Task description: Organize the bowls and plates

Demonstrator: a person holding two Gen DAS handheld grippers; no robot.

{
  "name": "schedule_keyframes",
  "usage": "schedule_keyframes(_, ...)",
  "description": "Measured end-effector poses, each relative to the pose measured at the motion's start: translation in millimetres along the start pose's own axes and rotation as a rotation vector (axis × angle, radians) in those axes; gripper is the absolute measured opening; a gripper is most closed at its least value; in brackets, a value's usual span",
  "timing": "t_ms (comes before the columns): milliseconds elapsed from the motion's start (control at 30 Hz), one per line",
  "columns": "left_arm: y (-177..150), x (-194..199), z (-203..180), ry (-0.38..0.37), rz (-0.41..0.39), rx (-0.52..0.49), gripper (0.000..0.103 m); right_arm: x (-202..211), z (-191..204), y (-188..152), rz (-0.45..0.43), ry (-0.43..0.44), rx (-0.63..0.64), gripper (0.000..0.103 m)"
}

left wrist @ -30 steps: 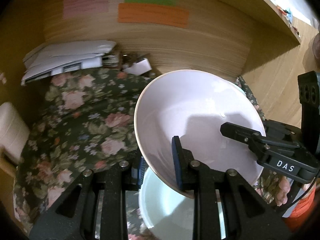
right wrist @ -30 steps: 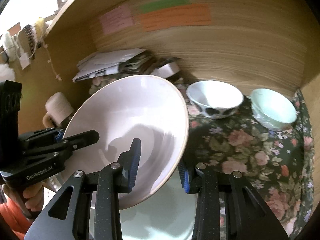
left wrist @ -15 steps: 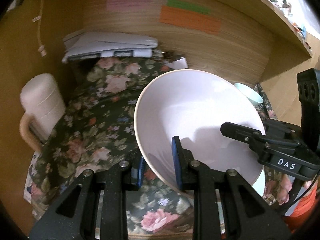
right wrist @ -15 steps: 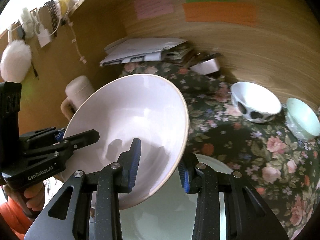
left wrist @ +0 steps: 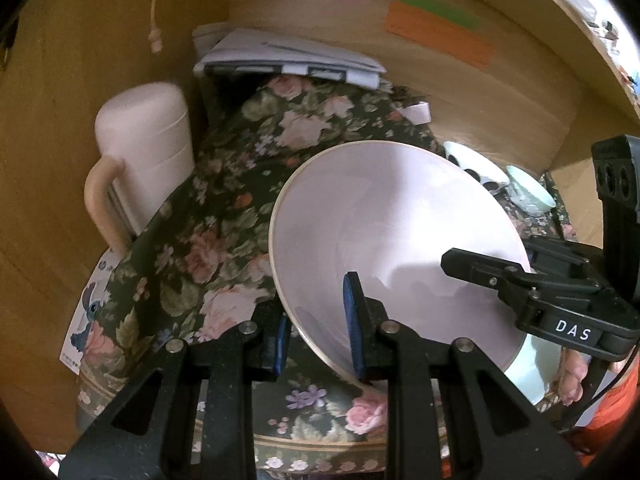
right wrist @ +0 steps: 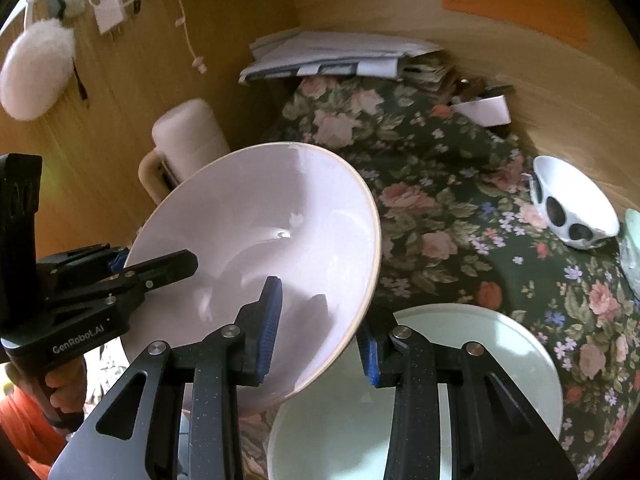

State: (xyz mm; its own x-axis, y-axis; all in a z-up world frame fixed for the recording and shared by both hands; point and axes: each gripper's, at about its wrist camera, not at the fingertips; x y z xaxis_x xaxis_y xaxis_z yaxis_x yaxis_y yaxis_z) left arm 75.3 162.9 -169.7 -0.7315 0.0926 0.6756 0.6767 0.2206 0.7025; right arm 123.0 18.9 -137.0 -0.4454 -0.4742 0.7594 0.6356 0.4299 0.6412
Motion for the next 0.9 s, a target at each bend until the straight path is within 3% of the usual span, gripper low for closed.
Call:
schedule_keyframes(500,-16,-23,34,0.012,0.058,0.055,0.024,-40,14,2,0.113,-0.002,0.044,0.032)
schedule_keyframes(900,-17,-31,34,0.008,0.067,0.047,0.024,-54,9,-1,0.171,0.018,0.025,0.034)
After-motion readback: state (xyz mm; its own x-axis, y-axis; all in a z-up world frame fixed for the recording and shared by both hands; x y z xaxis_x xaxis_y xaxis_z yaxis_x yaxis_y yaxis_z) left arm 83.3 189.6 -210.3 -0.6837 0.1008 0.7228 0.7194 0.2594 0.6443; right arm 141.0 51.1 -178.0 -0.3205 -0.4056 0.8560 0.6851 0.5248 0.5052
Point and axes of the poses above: each gripper's, at about its wrist camera, not at the fingertips, and x roughly against the way its jaws point, z to its left, y to its top, and after that the axes turned 4 degrees about -y, right-handed
